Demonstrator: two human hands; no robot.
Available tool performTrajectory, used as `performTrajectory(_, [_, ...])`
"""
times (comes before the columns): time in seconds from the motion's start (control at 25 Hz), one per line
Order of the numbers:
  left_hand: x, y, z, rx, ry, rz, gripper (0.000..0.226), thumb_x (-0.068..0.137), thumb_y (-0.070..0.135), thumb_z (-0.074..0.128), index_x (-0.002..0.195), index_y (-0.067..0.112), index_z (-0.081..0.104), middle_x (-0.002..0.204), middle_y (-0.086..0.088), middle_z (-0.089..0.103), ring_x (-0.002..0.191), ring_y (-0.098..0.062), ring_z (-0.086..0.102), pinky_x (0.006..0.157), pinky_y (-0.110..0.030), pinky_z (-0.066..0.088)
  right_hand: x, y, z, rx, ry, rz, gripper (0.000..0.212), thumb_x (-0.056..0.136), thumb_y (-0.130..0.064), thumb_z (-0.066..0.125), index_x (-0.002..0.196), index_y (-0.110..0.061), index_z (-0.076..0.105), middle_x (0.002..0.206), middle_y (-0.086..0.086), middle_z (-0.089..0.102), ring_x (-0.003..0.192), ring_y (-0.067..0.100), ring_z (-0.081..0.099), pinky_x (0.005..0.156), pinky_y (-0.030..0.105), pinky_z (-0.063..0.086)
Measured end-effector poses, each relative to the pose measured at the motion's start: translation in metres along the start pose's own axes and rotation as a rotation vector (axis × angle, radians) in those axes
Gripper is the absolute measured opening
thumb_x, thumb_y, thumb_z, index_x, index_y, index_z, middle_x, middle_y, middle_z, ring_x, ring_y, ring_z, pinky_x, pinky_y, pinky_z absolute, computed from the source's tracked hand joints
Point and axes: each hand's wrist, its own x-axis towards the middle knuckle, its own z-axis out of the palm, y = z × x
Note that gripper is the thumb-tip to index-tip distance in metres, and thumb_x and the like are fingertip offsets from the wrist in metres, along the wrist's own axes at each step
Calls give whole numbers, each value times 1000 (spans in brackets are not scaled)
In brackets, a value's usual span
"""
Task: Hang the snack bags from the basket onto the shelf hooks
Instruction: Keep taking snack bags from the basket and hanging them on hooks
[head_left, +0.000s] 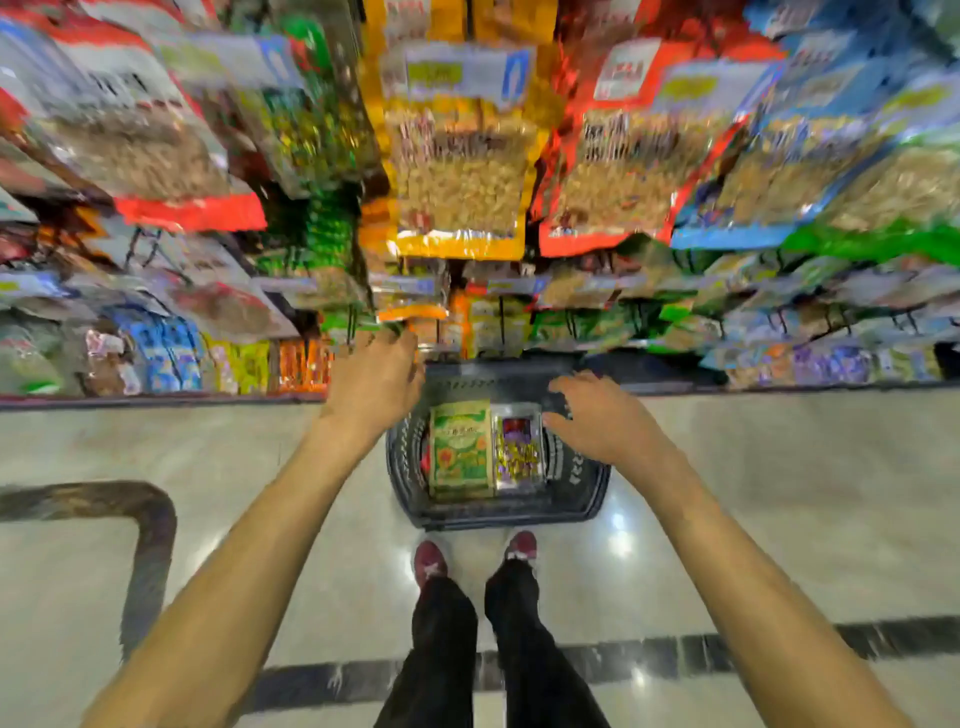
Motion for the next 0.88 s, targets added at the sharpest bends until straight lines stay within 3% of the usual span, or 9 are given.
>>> performTrajectory(0.16, [-4,4,116,-23,-222,-80,39,95,32,50,127,10,51,120,-16,59,115,-37,52,89,-48,46,47,24,94,3,-226,59,52,97,-45,47,139,-14,47,139,19,50,125,38,49,99,47,46])
performTrajectory(0.4, [34,-11,275,-88,-423,-125,34,95,36,48,119,13,56,115,-18,63,110,-39,57,85,-45,49,140,49,212,23,-275,103,40,96,-38,50,129,-15,53,124,17,61,111,37,59,90,45,52])
performTrajectory(0.52, [64,-19,353,-102,-503,-144,31,94,32,51,117,12,57,114,-18,64,111,-39,58,85,-45,50,190,62,284,45,-325,132,43,98,-36,49,133,-10,49,127,16,57,114,37,58,86,42,49])
performTrajectory(0.76, [117,-31,502,-153,-657,-193,38,93,26,54,123,2,54,118,-21,61,111,-39,58,88,-46,52,280,107,410,122,-394,201,48,96,-43,51,133,-12,52,132,18,58,119,37,56,99,47,48])
performTrajectory(0.88, [141,-39,560,-348,-670,-383,39,93,23,55,127,3,53,125,-21,60,116,-39,56,96,-44,49,324,129,455,168,-424,274,53,92,-42,59,132,-8,52,133,21,56,121,37,55,101,45,46])
